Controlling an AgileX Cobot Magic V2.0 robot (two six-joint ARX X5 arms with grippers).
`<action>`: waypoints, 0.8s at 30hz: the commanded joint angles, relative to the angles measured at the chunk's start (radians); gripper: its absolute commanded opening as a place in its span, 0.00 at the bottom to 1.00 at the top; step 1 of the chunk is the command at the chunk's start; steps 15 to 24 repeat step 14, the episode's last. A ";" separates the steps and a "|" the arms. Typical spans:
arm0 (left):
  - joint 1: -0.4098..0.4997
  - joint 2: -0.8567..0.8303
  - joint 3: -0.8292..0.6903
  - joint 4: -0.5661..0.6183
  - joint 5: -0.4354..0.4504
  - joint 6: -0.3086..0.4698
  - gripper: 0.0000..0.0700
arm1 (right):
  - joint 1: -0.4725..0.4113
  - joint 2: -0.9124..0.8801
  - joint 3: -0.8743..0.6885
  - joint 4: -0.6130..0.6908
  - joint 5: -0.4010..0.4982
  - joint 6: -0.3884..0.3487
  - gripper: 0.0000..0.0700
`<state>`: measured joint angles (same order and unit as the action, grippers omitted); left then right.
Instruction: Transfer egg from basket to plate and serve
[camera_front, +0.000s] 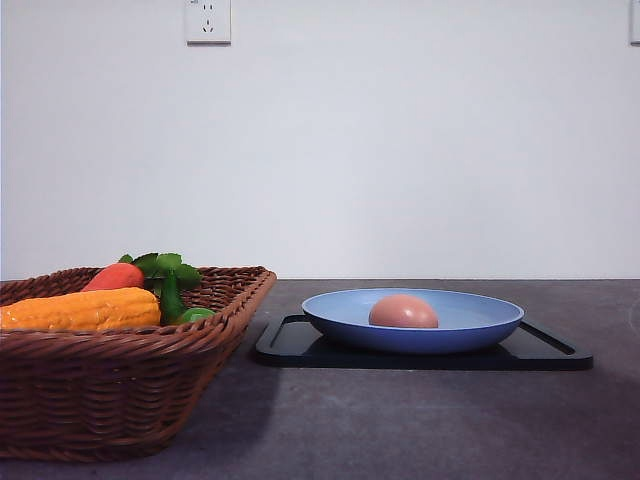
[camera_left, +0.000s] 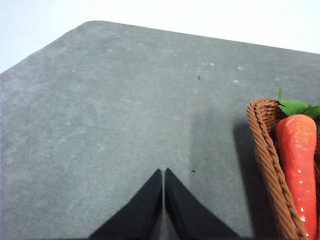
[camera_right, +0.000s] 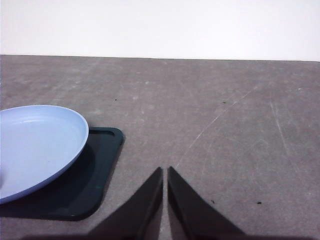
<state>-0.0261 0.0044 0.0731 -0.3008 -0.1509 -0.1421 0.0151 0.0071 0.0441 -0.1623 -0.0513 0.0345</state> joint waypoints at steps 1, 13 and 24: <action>0.003 -0.002 -0.026 -0.013 0.003 -0.002 0.00 | 0.002 -0.003 -0.004 0.011 0.002 0.014 0.00; 0.003 -0.002 -0.026 -0.014 0.003 -0.002 0.00 | 0.002 -0.003 -0.004 0.011 0.002 0.014 0.00; 0.003 -0.002 -0.026 -0.013 0.003 -0.002 0.00 | 0.002 -0.003 -0.004 0.011 0.002 0.014 0.00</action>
